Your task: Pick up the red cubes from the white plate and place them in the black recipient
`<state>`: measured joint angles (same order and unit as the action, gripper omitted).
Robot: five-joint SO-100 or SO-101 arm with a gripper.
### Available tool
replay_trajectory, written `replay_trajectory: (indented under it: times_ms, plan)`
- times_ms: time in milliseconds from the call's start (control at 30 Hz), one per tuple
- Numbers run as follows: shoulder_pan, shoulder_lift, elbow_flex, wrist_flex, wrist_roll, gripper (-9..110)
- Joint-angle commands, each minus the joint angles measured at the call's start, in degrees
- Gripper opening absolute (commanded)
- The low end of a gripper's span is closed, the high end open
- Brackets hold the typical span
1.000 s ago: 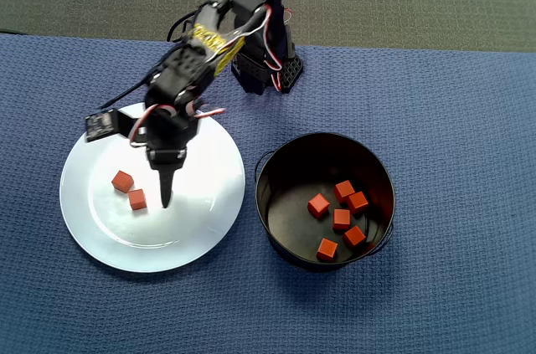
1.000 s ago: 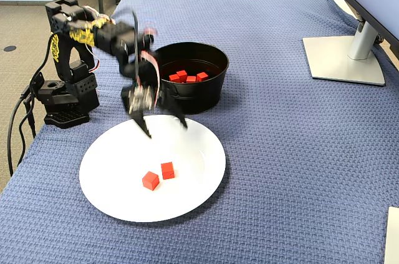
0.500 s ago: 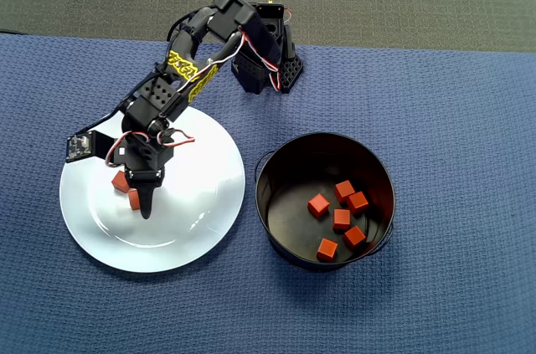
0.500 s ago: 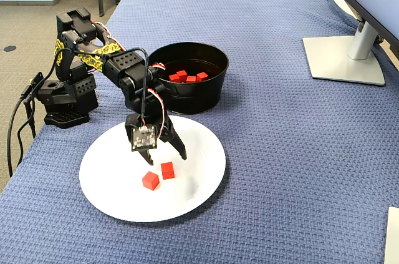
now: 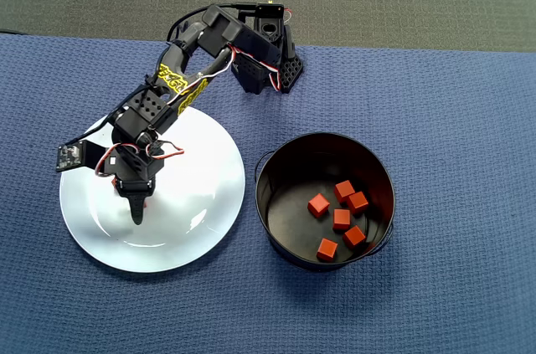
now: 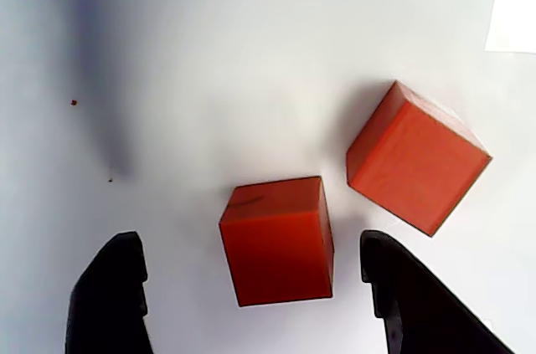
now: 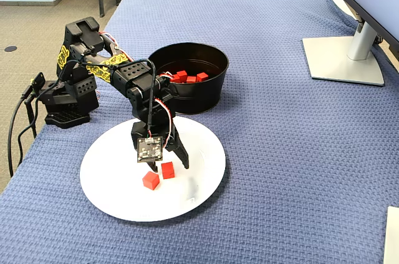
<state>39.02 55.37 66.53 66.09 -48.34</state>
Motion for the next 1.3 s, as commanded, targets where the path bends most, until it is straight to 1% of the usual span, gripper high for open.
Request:
replay_trajectory:
  times_ms: [0,167,200,267,300,467,533,700,833,900,1000,1133,1267]
  plan:
    - [-1.49,0.09,-4.92,0.79,1.58,23]
    - [-1.58,-1.14,-6.77,1.67,1.67,21]
    - [-1.58,-1.14,-6.77,1.67,1.67,18]
    - [-1.58,-1.14,-6.86,1.67,2.11,1]
    - [-1.58,-1.14,-6.94,1.67,2.37,0]
    - [-1.23,-0.18,-6.77,1.58,2.81,0]
    - [-0.62,2.64,-5.63,1.58,4.13,0]
    - [1.58,17.40,0.79,1.14,10.90,0]
    - [0.18,31.38,7.56,1.23,16.17,0]
    - [-2.55,38.14,10.28,2.64,19.34,0]
    - [-9.32,45.88,12.22,6.68,23.91,0]
    - [-23.47,52.47,15.91,9.14,27.51,0]
    - [-38.32,54.49,18.37,9.67,33.40,0]
